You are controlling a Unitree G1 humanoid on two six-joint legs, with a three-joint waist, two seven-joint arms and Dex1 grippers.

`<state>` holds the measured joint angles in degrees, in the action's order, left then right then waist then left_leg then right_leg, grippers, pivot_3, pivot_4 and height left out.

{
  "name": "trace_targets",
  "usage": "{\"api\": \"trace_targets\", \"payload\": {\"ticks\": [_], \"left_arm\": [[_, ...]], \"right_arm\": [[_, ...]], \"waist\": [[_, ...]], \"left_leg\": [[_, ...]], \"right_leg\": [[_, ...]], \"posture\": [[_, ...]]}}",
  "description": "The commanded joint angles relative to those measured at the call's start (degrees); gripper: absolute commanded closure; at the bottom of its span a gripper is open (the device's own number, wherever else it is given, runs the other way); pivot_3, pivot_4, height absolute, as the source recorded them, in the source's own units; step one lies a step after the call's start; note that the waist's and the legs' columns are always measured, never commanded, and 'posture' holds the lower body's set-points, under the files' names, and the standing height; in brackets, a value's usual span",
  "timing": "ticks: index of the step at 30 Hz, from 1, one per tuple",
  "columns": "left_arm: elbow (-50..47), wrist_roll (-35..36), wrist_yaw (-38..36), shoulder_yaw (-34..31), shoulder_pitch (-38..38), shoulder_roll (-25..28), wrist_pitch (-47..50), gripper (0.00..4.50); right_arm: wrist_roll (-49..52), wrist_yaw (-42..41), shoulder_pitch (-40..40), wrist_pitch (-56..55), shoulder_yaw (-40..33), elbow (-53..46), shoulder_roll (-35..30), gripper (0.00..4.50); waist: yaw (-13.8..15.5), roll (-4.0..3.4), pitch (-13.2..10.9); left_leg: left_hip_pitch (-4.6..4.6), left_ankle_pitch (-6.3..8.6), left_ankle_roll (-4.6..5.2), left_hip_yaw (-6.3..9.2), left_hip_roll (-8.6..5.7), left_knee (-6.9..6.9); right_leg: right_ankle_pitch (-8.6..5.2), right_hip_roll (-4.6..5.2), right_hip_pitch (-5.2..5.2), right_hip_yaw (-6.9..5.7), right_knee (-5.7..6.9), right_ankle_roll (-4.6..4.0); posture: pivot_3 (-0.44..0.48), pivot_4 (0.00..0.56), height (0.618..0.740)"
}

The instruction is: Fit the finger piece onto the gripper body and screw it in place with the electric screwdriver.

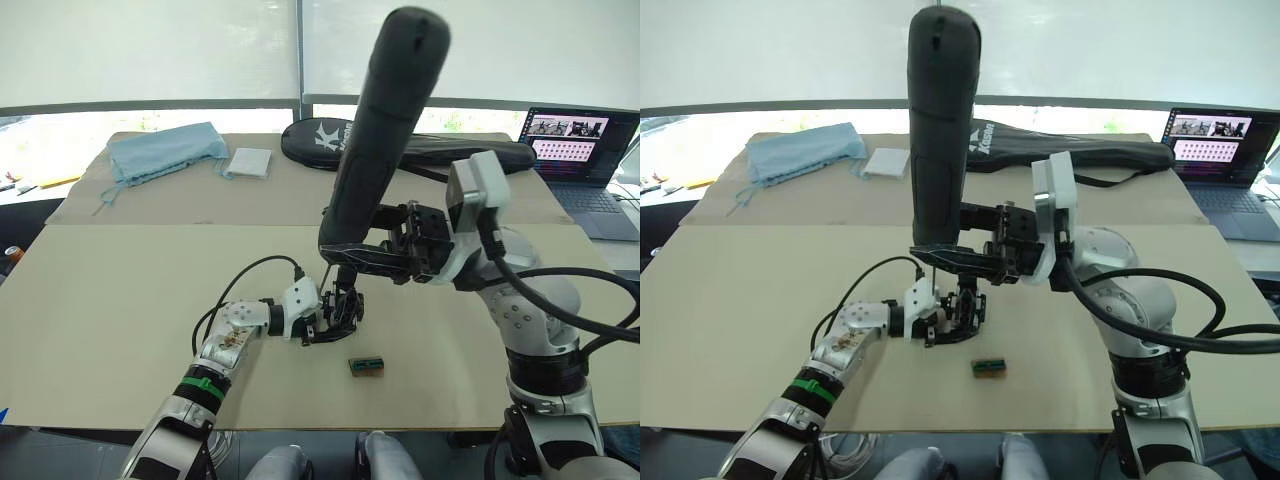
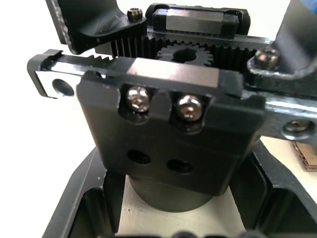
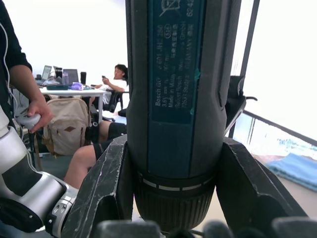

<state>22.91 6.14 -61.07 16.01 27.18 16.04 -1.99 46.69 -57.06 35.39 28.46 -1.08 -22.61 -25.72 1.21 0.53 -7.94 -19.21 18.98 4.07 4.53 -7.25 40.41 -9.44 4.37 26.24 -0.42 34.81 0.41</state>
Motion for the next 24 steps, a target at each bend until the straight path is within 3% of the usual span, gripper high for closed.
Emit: {"api": "trace_targets", "payload": {"ticks": [1,6,10,14,19,24], "left_arm": [[1.4,-1.5,0.6,0.3,-2.0,1.6,0.8,0.07],[-4.0,2.2,-2.6,-2.9,-5.9,6.7,0.7,0.07],[-7.5,6.9,-6.0,-7.3,-9.3,12.3,2.3,0.07],[-7.8,13.4,-13.3,-14.0,-13.1,17.6,-4.2,0.07],[-10.2,16.3,-20.6,-16.4,-17.8,22.9,-6.3,0.07],[-16.4,15.4,-20.0,-13.8,-19.6,21.1,-6.3,0.07]], "right_arm": [[5.3,0.1,1.4,0.1,-4.2,-5.3,-2.1,2.60],[12.2,2.7,0.2,4.0,-9.0,-9.8,-7.9,2.60],[13.7,3.3,-6.6,5.2,-15.4,-11.9,-14.4,2.60],[7.2,-4.7,-23.0,0.4,-23.9,-11.4,-19.9,2.60],[5.5,-5.1,-37.4,-3.8,-31.9,-14.4,-17.1,2.60],[6.3,-2.9,-39.2,-5.2,-30.3,-16.1,-15.8,2.60]], "waist": [[0.0,0.00,0.0],[-1.2,0.00,0.0],[-1.5,0.03,0.0],[-1.0,0.06,-0.1],[-0.1,-0.07,-0.3],[0.0,-0.22,-0.4]], "left_leg": [[0.00,0.00,0.00,0.00,0.00,0.00],[0.01,0.01,-0.01,-0.01,0.06,-0.13],[0.07,-0.01,-0.05,-0.01,0.14,-0.34],[0.06,-0.01,-0.04,-0.02,0.15,-0.39],[-0.02,0.02,0.01,-0.06,0.08,-0.33],[-0.01,0.04,0.03,-0.06,0.06,-0.32]], "right_leg": [[0.00,0.00,0.00,0.00,0.00,0.00],[0.00,-0.01,0.09,0.04,-0.02,-0.01],[-0.03,-0.01,0.08,-0.04,-0.06,-0.08],[-0.05,-0.01,0.08,-0.05,-0.09,-0.10],[-0.04,0.05,0.11,-0.07,-0.17,-0.08],[0.06,0.06,0.01,-0.06,-0.33,0.01]], "posture": [[0.000,0.150,0.740],[0.000,0.150,0.740],[0.000,0.150,0.740],[0.000,0.150,0.740],[0.000,0.150,0.740],[0.000,0.150,0.740]]}}
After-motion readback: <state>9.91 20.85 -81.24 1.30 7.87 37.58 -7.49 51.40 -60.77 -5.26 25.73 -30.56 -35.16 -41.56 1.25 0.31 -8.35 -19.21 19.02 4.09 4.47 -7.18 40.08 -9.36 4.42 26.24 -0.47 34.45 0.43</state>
